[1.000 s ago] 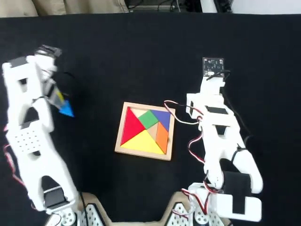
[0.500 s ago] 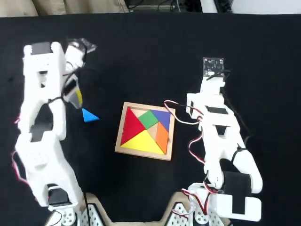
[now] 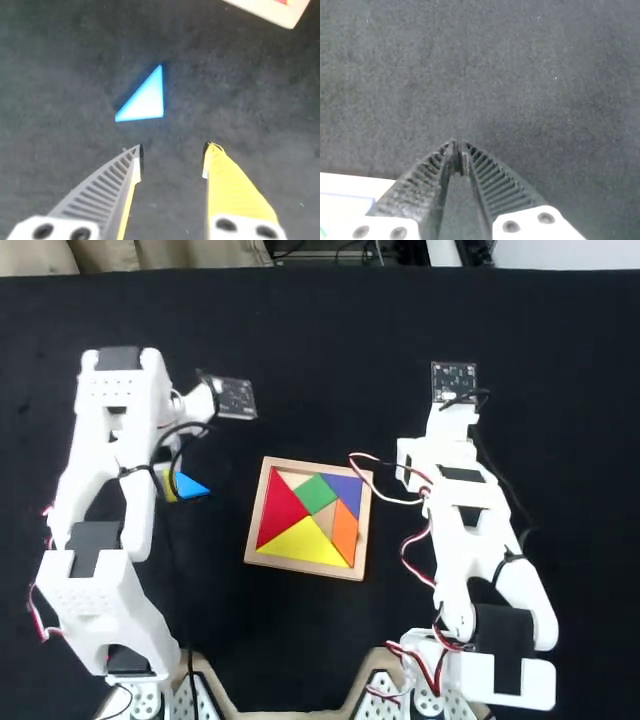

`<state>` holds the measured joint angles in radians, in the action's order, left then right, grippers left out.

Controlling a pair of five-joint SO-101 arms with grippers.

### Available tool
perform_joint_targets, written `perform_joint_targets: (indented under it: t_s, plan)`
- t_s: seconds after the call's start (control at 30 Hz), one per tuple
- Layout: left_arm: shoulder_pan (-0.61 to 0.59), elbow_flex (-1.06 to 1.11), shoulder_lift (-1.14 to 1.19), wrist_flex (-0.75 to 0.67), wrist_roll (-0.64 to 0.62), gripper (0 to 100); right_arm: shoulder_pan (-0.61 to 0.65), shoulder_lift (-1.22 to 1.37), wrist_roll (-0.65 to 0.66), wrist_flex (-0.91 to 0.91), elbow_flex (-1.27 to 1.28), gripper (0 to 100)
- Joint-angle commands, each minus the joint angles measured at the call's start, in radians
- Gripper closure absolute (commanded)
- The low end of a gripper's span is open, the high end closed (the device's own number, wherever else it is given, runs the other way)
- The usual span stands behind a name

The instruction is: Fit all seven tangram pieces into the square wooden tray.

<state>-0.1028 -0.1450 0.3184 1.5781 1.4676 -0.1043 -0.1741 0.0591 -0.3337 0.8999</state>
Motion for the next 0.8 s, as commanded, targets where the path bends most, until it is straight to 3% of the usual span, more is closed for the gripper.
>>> perform_joint_targets:
  t_s: [0.0,0.2,0.77]
  plan:
    - [0.010,0.071,-0.049,-0.137,0.169,79,0.012,0.001,0.005,0.018,-0.039,98.7]
    - [0.010,0.180,-0.049,-0.313,0.236,77,0.015,0.001,0.064,0.018,-0.039,98.7]
    - [0.056,0.179,0.078,-0.336,0.285,75,0.037,0.002,0.074,0.020,-0.036,98.7]
